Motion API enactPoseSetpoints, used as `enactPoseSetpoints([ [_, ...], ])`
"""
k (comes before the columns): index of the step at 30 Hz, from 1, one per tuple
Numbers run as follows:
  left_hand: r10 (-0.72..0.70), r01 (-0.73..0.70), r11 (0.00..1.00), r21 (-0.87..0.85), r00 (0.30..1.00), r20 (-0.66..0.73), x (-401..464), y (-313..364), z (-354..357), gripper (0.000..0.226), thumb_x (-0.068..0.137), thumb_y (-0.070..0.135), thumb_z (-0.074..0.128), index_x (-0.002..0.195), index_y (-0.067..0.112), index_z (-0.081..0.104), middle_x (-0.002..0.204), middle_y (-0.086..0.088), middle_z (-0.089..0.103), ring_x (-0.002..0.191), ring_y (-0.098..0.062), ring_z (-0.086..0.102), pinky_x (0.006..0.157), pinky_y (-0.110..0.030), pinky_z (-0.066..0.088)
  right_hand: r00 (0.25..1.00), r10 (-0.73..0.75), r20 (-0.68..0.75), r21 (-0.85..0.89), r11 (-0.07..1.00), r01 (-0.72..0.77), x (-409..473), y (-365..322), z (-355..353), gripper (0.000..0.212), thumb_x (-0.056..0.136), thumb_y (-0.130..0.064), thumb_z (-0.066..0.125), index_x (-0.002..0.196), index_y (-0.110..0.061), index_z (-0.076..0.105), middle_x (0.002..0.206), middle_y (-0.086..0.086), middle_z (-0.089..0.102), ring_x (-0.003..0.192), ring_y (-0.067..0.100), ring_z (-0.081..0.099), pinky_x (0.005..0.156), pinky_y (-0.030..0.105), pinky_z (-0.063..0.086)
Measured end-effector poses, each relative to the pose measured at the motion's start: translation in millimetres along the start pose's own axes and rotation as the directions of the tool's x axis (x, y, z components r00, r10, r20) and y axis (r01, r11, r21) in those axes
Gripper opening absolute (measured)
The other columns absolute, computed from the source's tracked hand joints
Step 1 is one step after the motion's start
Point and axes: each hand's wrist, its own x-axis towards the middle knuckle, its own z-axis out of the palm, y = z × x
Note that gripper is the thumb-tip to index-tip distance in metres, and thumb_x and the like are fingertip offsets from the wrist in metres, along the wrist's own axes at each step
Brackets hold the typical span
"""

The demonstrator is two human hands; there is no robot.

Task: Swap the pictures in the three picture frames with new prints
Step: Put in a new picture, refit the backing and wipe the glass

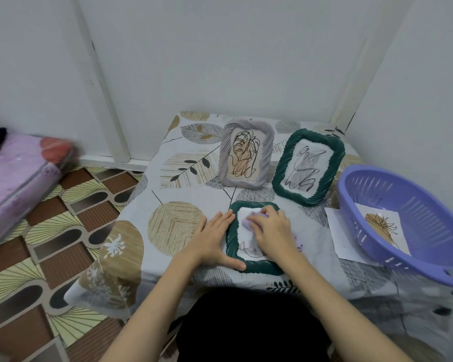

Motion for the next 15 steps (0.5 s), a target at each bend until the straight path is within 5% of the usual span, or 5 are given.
enactPoseSetpoints([
  [3,-0.003,0.003,1.000,-0.001,1.000,-0.007,-0.4,-0.1,0.5,0.124,0.057,0.072,0.068,0.148,0.024,-0.001,0.157,0.012,-0.005,0.143,-0.006,-0.011,0.117,-0.041,-0.012,0.998,-0.052,0.046,0.051,0.997,0.050,-2.5,-11.3,8.8,0.025,0.093,-0.035,0.048,0.104,-0.022,0.066,0.109,0.003,0.053,0.093,0.023,0.042,0.077,0.032,0.033],
  [7,-0.008,0.008,1.000,0.008,1.000,-0.003,-1.0,0.4,1.6,0.123,0.058,0.071,0.067,0.148,0.024,-0.002,0.156,0.013,-0.007,0.143,-0.006,-0.012,0.117,-0.040,-0.012,0.957,-0.291,0.009,0.105,0.952,0.288,-35.9,17.1,-3.1,0.026,0.084,-0.036,0.045,0.088,-0.025,0.069,0.098,0.003,0.061,0.076,0.025,0.051,0.064,0.034,0.045],
  [12,-0.005,0.004,1.000,-0.005,1.000,-0.019,-6.0,3.9,3.1,0.131,0.047,0.083,0.053,0.149,0.020,0.000,0.157,0.009,-0.006,0.144,-0.010,-0.009,0.115,-0.040,-0.012,0.991,-0.120,-0.057,0.099,0.987,0.126,-15.0,12.7,-2.2,0.032,0.081,-0.038,0.043,0.085,-0.024,0.072,0.086,0.002,0.063,0.069,0.027,0.052,0.058,0.040,0.049],
  [15,-0.006,0.004,1.000,-0.018,0.997,-0.073,-12.1,5.8,7.5,0.129,0.042,0.086,0.037,0.149,0.021,0.004,0.157,0.011,-0.001,0.144,-0.008,-0.005,0.115,-0.036,-0.011,0.972,-0.230,-0.042,0.108,0.966,0.233,-32.5,-2.7,0.7,0.032,0.082,-0.041,0.045,0.084,-0.023,0.071,0.087,0.000,0.063,0.070,0.023,0.050,0.062,0.033,0.046],
])
